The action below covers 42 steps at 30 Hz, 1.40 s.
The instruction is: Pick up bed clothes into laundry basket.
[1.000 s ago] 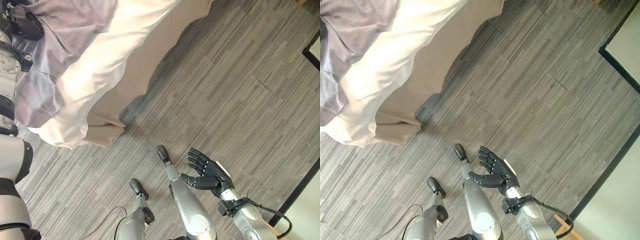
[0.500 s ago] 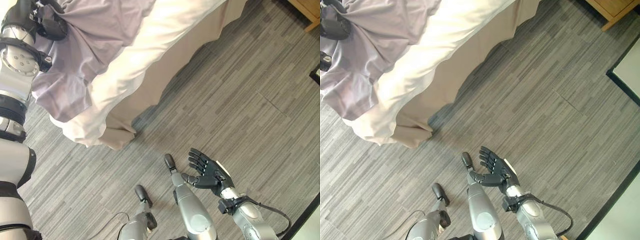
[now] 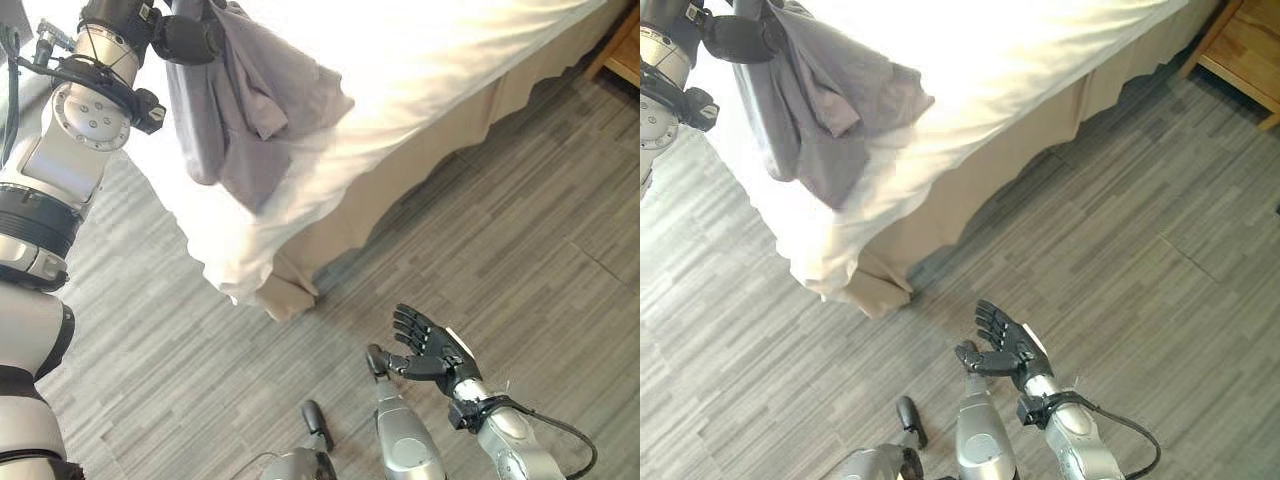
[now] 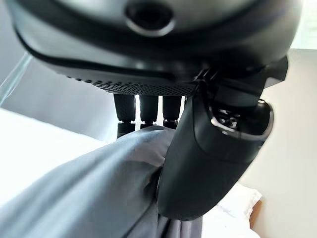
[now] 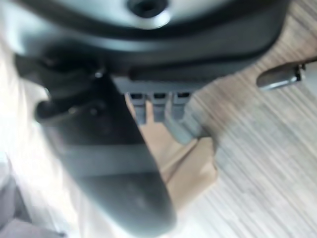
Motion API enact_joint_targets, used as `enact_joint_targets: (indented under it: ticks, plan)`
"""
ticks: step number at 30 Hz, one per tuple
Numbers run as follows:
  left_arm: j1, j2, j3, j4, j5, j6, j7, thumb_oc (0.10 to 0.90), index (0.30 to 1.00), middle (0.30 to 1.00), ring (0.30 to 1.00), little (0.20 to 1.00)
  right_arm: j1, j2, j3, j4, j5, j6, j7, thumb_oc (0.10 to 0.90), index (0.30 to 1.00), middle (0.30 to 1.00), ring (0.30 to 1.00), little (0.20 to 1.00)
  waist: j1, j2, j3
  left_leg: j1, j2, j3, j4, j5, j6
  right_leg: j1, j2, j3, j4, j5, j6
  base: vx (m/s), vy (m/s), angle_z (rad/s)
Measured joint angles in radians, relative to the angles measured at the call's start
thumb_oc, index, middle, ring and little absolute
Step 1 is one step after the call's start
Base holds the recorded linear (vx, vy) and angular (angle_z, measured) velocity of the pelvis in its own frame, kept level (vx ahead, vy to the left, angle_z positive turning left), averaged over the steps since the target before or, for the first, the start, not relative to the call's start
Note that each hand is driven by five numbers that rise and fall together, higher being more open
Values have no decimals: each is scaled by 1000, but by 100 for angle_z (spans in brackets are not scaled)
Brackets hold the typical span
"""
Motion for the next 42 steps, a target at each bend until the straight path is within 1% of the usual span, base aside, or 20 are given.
enact_joint_targets:
  ticks: [3,7,13,16,21,26,29,30,31,32,33,34,35,36,37,38,39,40,41,42]
  plan:
    - [-2,0,0,-3,-37,-13,-15,400,300,300,300,300,1,0,0,0,-4,4,6,800,900,900,900,900,-3,-1,-30,5,1,2,3,-1,1,4,1,2,0,3,-4,41,-3,-2]
    - [-3,0,0,-2,-55,-14,-19,400,300,300,300,300,-7,-3,0,0,-19,5,7,800,900,900,900,900,-1,-8,-34,35,1,4,2,-4,1,32,2,4,0,-5,6,25,3,-2]
    - [-5,1,-12,-25,-119,-15,-41,400,300,300,300,300,-5,1,-1,3,-25,12,5,800,900,900,900,900,-4,-38,-106,46,2,12,2,-11,12,39,5,12,0,-9,7,16,0,-3]
    - [-41,0,-65,-48,-153,-19,-50,400,300,300,300,300,-8,9,-1,4,-25,12,1,800,900,900,900,900,-5,-53,-119,59,1,12,3,-13,14,51,4,12,0,-10,8,0,0,0]
    - [-126,-25,-151,-79,-157,-30,-55,400,300,300,300,300,-32,12,0,6,-24,12,-18,800,900,900,900,900,-6,-50,-144,75,-6,11,3,-17,18,69,-3,13,0,-16,16,0,0,0]
    - [-190,-77,-162,-97,-187,-39,-55,400,300,300,300,300,-42,19,-3,6,-24,12,-41,800,900,900,900,900,-14,-41,-159,93,-9,27,3,-24,21,80,-2,28,0,-19,20,38,3,-10]
    - [-235,-121,-168,-121,-194,-72,-55,400,300,300,300,300,-39,17,-9,7,-23,11,-47,800,900,900,900,900,-48,-24,-171,127,-11,50,4,-40,25,99,1,51,4,-25,26,29,-53,-19]
    - [-243,-131,-168,-119,-195,-77,-54,400,300,300,300,300,-42,16,-8,12,-23,11,-51,800,900,900,900,900,-49,-22,-174,131,-13,53,5,-41,26,101,0,60,8,-29,29,1,-75,-24]
    - [-258,-155,-169,-117,-198,-78,-54,400,300,300,300,300,-51,18,-4,22,-22,11,-60,800,900,900,900,900,-59,-27,-172,128,-17,65,50,-62,1,88,10,78,29,-47,29,-18,-64,-64]
    - [-262,-162,-186,-118,-216,-87,-53,400,300,300,300,300,-72,23,18,39,-20,14,-63,800,900,900,900,900,-39,-55,-173,114,-16,79,139,-89,2,84,-2,128,63,-62,17,29,94,-109]
    - [-264,-162,-191,-124,-223,-86,-56,400,300,300,300,300,-83,30,27,40,-20,13,-63,800,900,900,900,900,-39,-74,-174,96,-19,57,240,-119,-38,70,11,171,92,-75,12,35,97,-149]
    - [-262,-163,-196,-120,-237,-92,-56,400,300,300,300,300,-98,30,47,43,-19,10,-69,800,900,900,900,900,-24,-102,-170,84,-42,-3,344,-138,-6,75,29,254,113,-66,29,98,176,-220]
    - [-261,-161,-203,-107,-257,-98,-54,400,300,300,300,300,-116,25,61,43,-20,9,-74,800,900,900,900,900,34,-118,-174,85,-83,-135,383,-188,46,55,41,348,144,-79,12,55,88,-257]
    - [-277,-155,-218,-98,-274,-93,-53,400,300,300,300,300,-134,26,68,43,-15,-8,-82,800,900,900,900,900,44,-123,-175,73,-112,-226,426,-250,63,38,78,390,146,-73,27,31,215,-319]
    - [-318,-148,-261,-81,-281,-95,-50,400,300,300,300,300,-164,24,64,48,-13,-8,-88,800,900,900,900,900,84,-116,-180,61,-207,-412,453,-301,133,18,120,505,143,-64,48,-42,165,-279]
    - [-337,-143,-271,-77,-279,-95,-55,400,300,300,300,300,-176,24,70,51,-12,-14,-92,800,900,900,900,900,91,-124,-178,63,-246,-474,448,-330,171,-2,147,551,140,-67,53,-190,309,-302]
    - [-364,-150,-282,-66,-280,-94,-54,400,300,300,300,300,-203,33,76,50,-11,-15,-95,800,900,900,900,900,99,-115,-175,64,-285,-559,396,-293,217,-18,197,609,149,-69,69,-171,173,-252]
    - [-372,-171,-281,-70,-283,-93,-43,400,300,300,300,300,-183,41,45,39,-11,-28,-94,800,900,900,900,900,73,-119,-176,40,-302,-565,385,-283,262,-40,222,639,140,-63,93,-219,287,-232]
    - [-371,-173,-284,-100,-283,-96,-40,400,300,300,300,300,-174,66,20,38,-9,-36,-103,800,900,900,900,900,76,-148,-172,40,-302,-513,342,-250,250,-48,218,654,145,-46,106,-128,137,-158]
    - [-371,-177,-290,-128,-281,-102,-41,400,300,300,300,300,-141,53,-12,41,-1,-44,-104,800,900,900,900,900,45,-152,-173,47,-300,-487,298,-219,274,-88,207,629,168,-69,138,-131,192,-113]
